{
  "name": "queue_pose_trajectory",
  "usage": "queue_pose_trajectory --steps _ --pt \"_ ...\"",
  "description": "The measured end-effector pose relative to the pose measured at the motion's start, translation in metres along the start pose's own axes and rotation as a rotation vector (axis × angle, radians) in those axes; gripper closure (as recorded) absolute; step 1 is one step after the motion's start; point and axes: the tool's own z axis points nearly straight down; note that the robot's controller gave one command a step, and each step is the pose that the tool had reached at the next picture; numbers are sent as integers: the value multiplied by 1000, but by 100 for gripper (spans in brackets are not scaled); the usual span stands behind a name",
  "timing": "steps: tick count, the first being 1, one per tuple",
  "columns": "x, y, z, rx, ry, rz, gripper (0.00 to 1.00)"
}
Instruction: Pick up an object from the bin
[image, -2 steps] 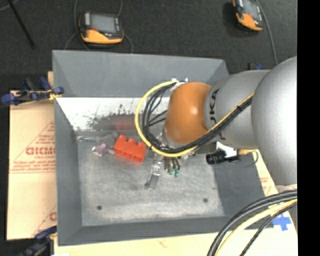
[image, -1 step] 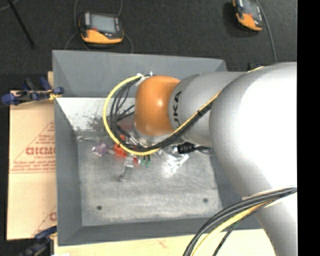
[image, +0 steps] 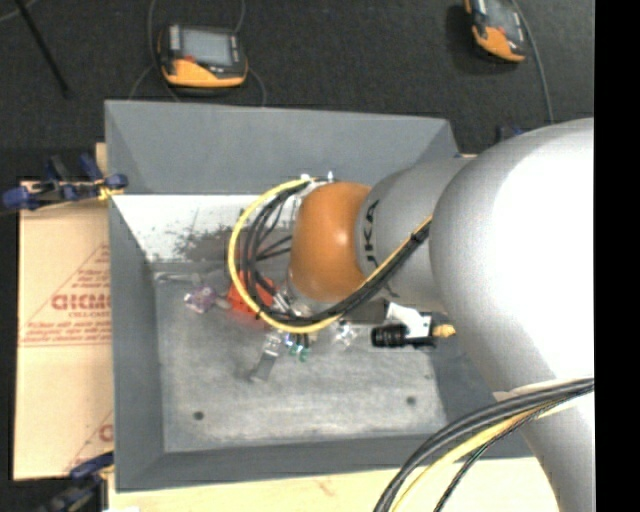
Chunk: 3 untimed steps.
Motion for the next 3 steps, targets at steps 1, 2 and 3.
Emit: queue_pose_trajectory --steps 1,2,3 --pt "3 -2 4 7 10 2 100" --pt "6 12 -137 4 6 -338 100" --pt "0 34 -29 9 18 -340 100"
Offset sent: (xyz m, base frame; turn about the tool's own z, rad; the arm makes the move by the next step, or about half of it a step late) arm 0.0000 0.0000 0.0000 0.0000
